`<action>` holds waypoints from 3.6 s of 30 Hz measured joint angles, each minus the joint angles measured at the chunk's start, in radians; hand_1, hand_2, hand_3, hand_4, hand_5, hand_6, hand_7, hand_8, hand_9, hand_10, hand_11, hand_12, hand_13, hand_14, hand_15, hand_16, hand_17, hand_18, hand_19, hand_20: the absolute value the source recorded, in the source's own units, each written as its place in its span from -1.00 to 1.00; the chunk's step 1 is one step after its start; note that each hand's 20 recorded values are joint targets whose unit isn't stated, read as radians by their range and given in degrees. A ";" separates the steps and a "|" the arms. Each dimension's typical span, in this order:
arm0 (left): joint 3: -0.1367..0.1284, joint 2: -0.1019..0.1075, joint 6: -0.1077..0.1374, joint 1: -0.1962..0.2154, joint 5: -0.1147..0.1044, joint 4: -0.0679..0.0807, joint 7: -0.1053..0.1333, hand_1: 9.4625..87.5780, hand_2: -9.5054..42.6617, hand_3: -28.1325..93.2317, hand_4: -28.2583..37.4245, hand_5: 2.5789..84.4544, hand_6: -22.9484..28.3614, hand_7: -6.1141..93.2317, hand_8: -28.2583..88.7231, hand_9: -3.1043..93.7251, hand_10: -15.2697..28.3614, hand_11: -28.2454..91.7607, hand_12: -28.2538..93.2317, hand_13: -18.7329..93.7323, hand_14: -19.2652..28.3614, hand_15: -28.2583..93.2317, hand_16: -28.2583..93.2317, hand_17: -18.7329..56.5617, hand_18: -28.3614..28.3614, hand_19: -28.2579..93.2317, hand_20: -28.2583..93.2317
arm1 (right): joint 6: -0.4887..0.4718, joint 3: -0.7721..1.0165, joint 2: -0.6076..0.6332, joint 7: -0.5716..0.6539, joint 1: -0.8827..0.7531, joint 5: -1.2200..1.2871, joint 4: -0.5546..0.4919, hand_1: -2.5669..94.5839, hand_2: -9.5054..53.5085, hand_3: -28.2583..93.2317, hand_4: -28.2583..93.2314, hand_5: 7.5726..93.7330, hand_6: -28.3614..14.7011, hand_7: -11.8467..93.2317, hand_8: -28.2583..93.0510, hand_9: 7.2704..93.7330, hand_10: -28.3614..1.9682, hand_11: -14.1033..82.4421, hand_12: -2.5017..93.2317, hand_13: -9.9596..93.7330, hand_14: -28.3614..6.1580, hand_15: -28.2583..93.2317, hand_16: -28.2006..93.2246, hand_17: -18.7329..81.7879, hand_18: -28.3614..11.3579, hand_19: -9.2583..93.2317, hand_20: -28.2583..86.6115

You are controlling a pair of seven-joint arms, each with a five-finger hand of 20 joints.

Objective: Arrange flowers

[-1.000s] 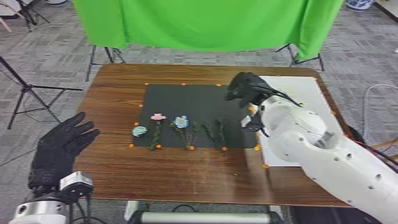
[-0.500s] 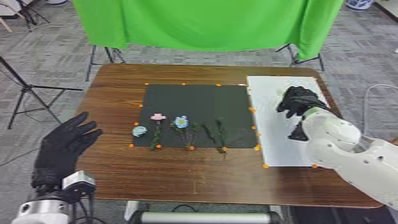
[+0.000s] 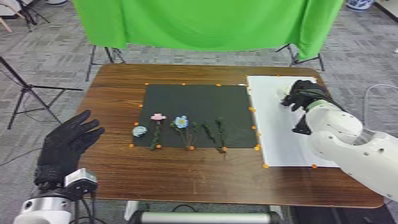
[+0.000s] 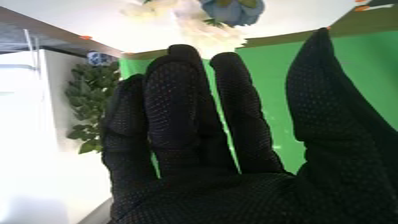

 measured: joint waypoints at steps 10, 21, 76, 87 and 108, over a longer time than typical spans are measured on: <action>0.006 0.001 0.000 -0.007 -0.001 0.003 0.007 -0.59 -0.49 0.84 -0.71 -0.01 0.36 -0.56 -0.69 -0.11 0.62 -0.06 -0.37 -0.12 0.96 0.34 -0.70 -0.65 0.86 0.53 -0.63 | -0.108 0.038 -0.049 0.017 -0.011 0.003 0.044 -0.37 -0.81 1.00 -0.98 -0.19 0.31 -0.39 -0.79 0.07 -0.36 -0.12 -0.66 0.34 -0.08 0.87 -0.39 -0.12 -0.77 1.00 0.05; 0.009 0.000 0.000 -0.009 -0.002 0.005 0.010 -0.59 -0.49 0.84 -0.71 -0.01 0.35 -0.56 -0.69 -0.11 0.62 -0.06 -0.38 -0.12 0.96 0.33 -0.70 -0.65 0.86 0.53 -0.62 | -0.171 0.086 -0.121 0.025 -0.042 -0.007 0.085 -0.32 -0.83 0.99 -1.00 -0.04 0.41 -0.36 -0.81 0.12 -0.31 -0.13 -0.67 0.36 -0.06 0.86 -0.40 -0.13 -0.76 0.97 0.04; 0.022 -0.017 -0.022 -0.015 0.007 0.008 -0.019 -0.59 -0.49 0.84 -0.70 -0.01 0.36 -0.56 -0.69 -0.11 0.62 -0.06 -0.38 -0.11 0.96 0.35 -0.70 -0.65 0.86 0.53 -0.62 | 0.298 -0.405 -0.479 0.012 0.136 -0.081 0.003 0.15 -0.99 0.82 -1.00 0.67 0.42 -0.31 -0.57 0.91 0.37 -0.33 -0.31 0.70 0.33 0.78 -0.28 0.09 -0.68 1.00 0.08; 0.029 -0.017 -0.026 -0.017 0.008 0.012 -0.020 -0.59 -0.49 0.84 -0.70 -0.01 0.36 -0.57 -0.69 -0.11 0.63 -0.06 -0.37 -0.11 0.96 0.35 -0.71 -0.65 0.86 0.53 -0.62 | 0.323 -0.413 -0.492 0.043 0.163 -0.089 0.025 0.12 -0.98 0.83 -1.00 0.65 0.44 -0.32 -0.58 0.89 0.34 -0.33 -0.31 0.69 0.30 0.78 -0.28 0.08 -0.69 1.00 0.08; 0.032 -0.022 -0.034 -0.024 0.014 0.016 -0.036 -0.57 -0.48 0.83 -0.69 -0.01 0.36 -0.56 -0.69 -0.11 0.62 -0.06 -0.38 -0.09 0.97 0.36 -0.71 -0.65 0.86 0.52 -0.62 | 0.231 -0.346 -0.565 0.125 0.094 -0.119 0.052 -0.01 -1.00 0.86 -1.00 0.51 0.28 -0.34 -0.59 0.79 0.26 -0.25 -0.37 0.67 0.26 0.77 -0.30 0.08 -0.75 1.00 0.10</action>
